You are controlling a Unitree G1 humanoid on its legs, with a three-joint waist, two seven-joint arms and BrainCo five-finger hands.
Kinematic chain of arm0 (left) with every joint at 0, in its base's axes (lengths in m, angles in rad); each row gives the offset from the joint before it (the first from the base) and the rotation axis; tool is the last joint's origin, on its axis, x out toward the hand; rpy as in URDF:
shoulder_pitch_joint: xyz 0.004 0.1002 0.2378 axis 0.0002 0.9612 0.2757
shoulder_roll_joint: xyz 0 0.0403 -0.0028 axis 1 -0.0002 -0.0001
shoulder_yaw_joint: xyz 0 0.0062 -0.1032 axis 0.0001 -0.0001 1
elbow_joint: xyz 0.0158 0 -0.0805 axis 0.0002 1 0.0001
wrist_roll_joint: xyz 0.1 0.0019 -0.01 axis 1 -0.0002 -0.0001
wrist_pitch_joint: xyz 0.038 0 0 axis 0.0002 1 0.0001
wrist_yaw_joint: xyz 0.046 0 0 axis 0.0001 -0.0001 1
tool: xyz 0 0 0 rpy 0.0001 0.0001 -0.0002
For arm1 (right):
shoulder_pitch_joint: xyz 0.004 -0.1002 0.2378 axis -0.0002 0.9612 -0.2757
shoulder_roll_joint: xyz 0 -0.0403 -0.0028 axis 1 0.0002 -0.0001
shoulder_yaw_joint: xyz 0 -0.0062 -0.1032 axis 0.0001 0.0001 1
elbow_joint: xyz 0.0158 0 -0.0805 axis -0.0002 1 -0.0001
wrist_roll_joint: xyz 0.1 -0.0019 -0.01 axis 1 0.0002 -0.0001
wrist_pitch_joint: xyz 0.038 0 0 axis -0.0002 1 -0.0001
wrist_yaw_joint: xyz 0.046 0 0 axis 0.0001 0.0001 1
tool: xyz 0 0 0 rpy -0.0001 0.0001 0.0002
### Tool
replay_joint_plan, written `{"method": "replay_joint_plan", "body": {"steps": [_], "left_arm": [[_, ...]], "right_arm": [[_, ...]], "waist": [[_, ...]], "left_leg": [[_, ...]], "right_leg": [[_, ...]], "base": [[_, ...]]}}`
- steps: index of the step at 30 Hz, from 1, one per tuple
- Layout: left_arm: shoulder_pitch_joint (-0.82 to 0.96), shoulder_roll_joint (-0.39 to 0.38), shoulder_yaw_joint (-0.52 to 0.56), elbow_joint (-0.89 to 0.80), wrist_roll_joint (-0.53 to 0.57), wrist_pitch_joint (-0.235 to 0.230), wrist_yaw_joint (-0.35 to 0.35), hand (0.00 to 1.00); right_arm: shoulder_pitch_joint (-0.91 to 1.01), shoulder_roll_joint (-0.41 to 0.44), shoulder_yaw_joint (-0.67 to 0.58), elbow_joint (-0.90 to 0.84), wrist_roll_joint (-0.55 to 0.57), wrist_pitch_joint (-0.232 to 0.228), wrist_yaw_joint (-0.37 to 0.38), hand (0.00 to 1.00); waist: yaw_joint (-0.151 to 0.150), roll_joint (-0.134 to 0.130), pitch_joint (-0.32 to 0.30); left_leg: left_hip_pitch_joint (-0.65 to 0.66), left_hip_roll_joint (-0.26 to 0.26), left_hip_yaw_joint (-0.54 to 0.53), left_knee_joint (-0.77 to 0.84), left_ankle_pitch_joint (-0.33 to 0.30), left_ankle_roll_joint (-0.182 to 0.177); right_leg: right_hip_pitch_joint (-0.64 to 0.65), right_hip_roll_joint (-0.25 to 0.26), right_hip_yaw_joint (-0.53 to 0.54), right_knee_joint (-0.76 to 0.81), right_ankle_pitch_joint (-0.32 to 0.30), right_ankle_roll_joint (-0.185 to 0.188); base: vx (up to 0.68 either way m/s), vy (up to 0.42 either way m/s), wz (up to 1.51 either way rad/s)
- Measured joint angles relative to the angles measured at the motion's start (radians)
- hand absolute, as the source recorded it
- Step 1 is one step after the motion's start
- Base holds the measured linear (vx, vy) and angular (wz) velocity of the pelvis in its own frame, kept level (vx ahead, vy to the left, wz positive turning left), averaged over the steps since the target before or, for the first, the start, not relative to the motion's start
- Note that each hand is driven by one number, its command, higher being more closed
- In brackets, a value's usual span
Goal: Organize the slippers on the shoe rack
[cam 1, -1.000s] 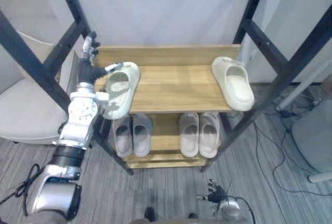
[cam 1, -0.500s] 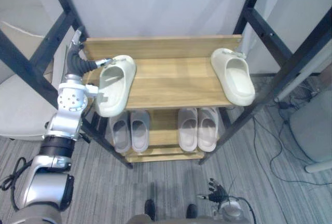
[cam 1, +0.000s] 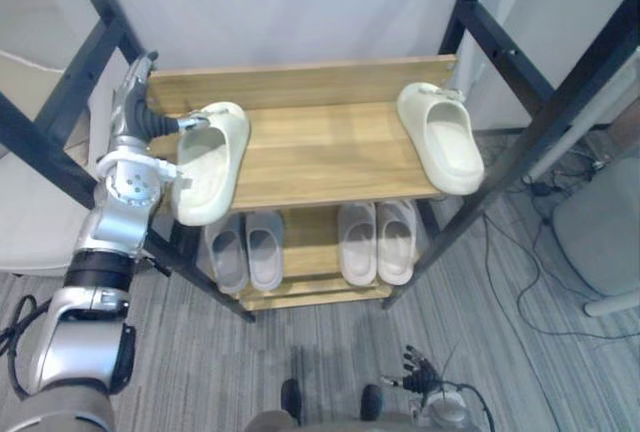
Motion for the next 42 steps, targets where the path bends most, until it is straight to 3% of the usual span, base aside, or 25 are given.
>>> {"method": "replay_joint_plan", "body": {"steps": [15,23,42], "left_arm": [[0.042,-0.003,0.008,-0.069,0.006,0.005,0.003,0.00],[0.103,-0.048,0.019,-0.132,-0.025,-0.014,0.005,0.00],[0.087,-0.055,0.006,-0.095,-0.007,-0.011,-0.002,0.00]], "right_arm": [[-0.005,-0.001,0.001,0.000,-0.001,-0.001,0.000,0.00],[-0.009,-0.002,0.001,0.000,-0.002,-0.001,-0.001,0.00],[-0.004,-0.002,0.000,0.001,-0.002,0.002,-0.004,0.00]], "waist": [[0.002,0.000,0.016],[0.006,-0.006,0.019],[0.003,-0.013,0.023]], "left_leg": [[0.017,0.001,-0.005,0.000,0.000,0.000],[0.020,-0.001,-0.024,0.000,0.000,0.000],[0.016,-0.002,-0.023,-0.001,0.000,0.000]], "right_leg": [[0.019,0.002,-0.006,-0.001,0.000,0.000],[0.032,0.000,-0.025,-0.003,-0.001,0.001],[0.027,-0.001,-0.024,-0.003,-0.001,0.001]], "base": [[0.00,0.001,0.00],[0.00,0.004,0.07],[0.00,0.000,0.00]]}}
